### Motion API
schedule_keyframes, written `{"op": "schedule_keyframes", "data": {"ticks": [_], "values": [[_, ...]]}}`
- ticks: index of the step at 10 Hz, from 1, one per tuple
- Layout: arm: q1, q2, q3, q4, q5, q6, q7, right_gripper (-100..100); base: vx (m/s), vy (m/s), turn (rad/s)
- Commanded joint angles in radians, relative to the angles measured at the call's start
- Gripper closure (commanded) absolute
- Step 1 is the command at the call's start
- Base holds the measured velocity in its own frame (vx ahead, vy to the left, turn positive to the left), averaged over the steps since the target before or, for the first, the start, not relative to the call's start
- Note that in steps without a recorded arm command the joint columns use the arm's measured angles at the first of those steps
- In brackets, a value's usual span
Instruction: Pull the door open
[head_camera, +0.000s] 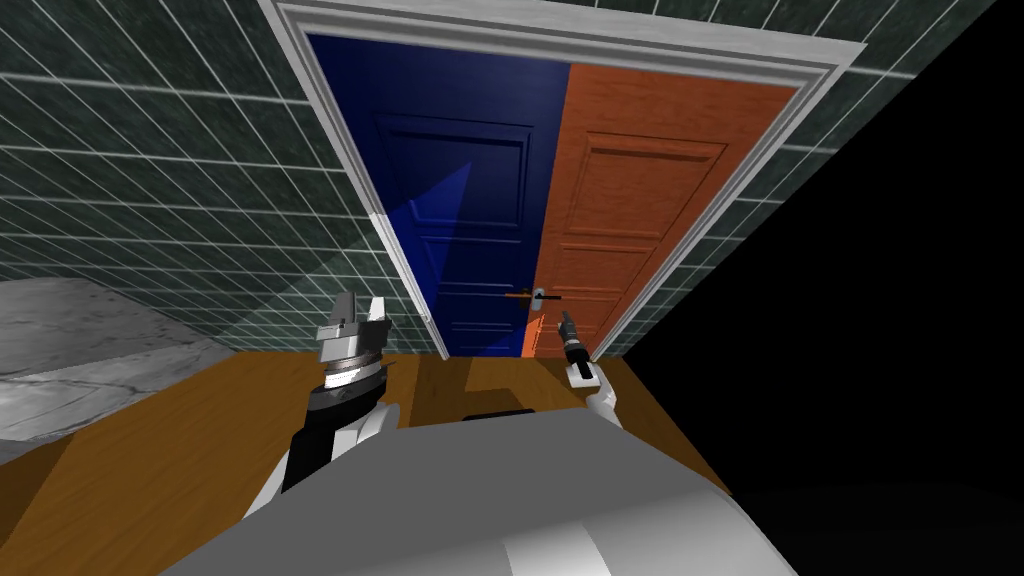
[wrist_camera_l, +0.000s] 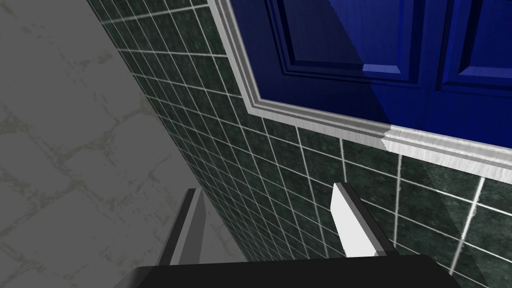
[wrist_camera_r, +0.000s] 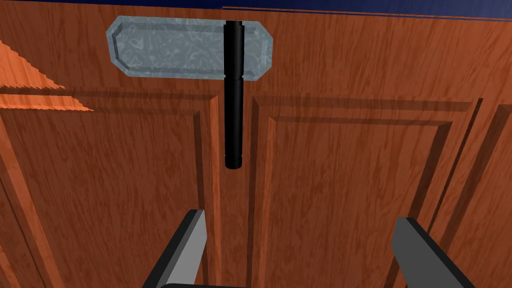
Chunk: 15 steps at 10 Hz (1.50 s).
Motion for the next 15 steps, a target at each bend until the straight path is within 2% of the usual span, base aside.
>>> {"op": "schedule_keyframes", "data": {"ticks": [1,6,7,8,9,10,11,12,13,15], "values": [[-0.011,0.003,-0.006,0.028,0.007,0.0,-0.008,-100,0.066,-0.023,0.062],[-0.058,-0.001,-0.025,0.132,0.035,0.028,-0.058,-100,0.138,-0.049,0.092],[-0.053,-0.003,-0.024,0.123,0.031,0.022,-0.054,-100,0.064,-0.022,0.015],[-0.042,-0.034,-0.05,0.144,0.019,0.015,-0.066,-100,0.054,0.007,0.052],[-0.036,-0.05,-0.064,0.155,0.012,0.011,-0.072,-100,0.097,0.034,0.051],[-0.036,-0.05,-0.064,0.155,0.012,0.011,-0.072,-100,0.071,0.03,-0.001],[-0.032,-0.059,-0.072,0.161,0.008,0.008,-0.075,-100,0.036,0.019,0.018],[-0.023,-0.088,-0.095,0.179,-0.005,0.0,-0.086,-100,0.08,0.017,0.063],[-0.017,-0.106,-0.109,0.192,-0.013,-0.006,-0.093,-100,0.143,0.002,0.089],[-0.017,-0.106,-0.109,0.192,-0.013,-0.006,-0.093,-100,0.072,-0.004,0.01]]}}
